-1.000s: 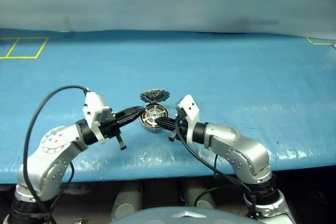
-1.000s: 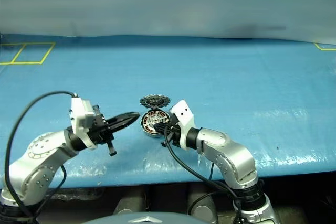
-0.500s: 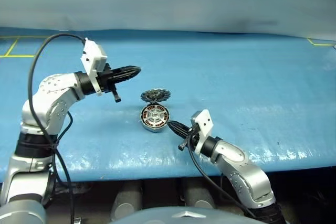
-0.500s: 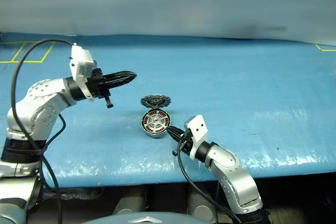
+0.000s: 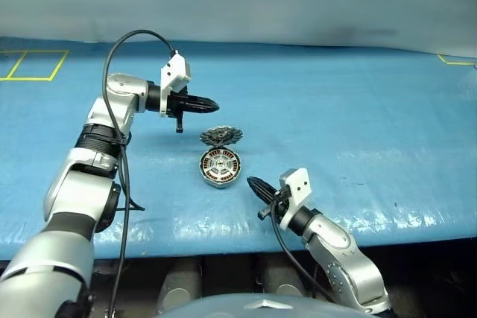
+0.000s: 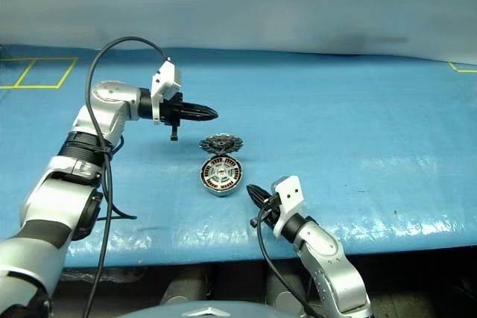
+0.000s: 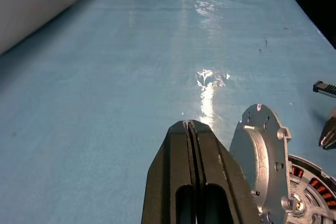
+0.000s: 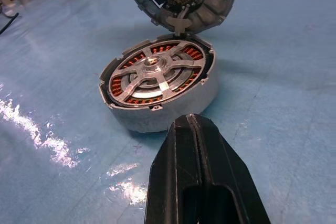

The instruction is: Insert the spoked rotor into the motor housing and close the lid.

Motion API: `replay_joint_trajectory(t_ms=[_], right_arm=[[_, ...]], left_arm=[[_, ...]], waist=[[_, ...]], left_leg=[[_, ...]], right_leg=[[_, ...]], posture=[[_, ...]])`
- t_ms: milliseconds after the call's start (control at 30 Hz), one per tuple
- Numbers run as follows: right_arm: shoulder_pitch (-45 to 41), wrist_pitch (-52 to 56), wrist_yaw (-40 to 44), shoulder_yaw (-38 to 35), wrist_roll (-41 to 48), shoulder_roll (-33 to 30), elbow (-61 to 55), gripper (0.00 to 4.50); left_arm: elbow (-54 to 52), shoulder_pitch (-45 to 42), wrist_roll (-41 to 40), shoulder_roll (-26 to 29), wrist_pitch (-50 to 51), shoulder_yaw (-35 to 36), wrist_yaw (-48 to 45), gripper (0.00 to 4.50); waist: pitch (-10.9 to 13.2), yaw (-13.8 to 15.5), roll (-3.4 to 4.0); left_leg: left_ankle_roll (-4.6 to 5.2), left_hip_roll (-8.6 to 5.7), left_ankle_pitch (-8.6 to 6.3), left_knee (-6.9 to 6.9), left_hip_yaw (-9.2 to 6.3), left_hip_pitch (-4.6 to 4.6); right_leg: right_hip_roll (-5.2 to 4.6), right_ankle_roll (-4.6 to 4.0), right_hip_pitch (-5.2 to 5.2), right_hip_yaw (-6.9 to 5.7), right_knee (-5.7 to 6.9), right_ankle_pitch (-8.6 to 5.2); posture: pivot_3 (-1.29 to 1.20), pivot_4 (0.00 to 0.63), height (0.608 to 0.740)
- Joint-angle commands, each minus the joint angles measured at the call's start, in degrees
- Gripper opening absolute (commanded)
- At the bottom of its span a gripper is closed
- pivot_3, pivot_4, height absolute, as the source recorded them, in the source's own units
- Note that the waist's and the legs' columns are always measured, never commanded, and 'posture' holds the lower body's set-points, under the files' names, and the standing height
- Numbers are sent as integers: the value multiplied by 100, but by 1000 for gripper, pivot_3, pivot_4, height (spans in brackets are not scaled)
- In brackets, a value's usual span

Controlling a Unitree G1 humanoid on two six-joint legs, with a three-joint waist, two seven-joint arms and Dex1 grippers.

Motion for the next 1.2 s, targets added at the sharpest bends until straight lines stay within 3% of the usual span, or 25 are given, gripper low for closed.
replay_joint_trajectory(t_ms=[33, 533, 1200], right_arm=[[208, -510, -81, -28, -55, 122, -8, 0], [275, -847, -411, -43, -382, 228, 436, 0], [82, -353, -479, -74, -231, 230, 375, 0]], left_arm=[[449, -303, 199, -127, -285, 4, -397, 37], [1304, -462, 615, -625, -547, 101, -852, 37], [174, 546, 620, -409, -112, -392, -1208, 37]], waist=[[0, -2, -1], [2, 3, -3], [1, 3, -2]], left_leg=[[0, 0, 0, 3, -1, 0], [1, -1, -1, 27, -5, 1], [2, -1, -1, 33, -9, 8]], right_leg=[[0, 0, 1, 0, 2, 0], [0, 3, 10, 0, 13, 2], [1, 2, 19, 0, 19, 3]], posture=[[0, 150, 740], [0, 150, 740], [0, 150, 740]])
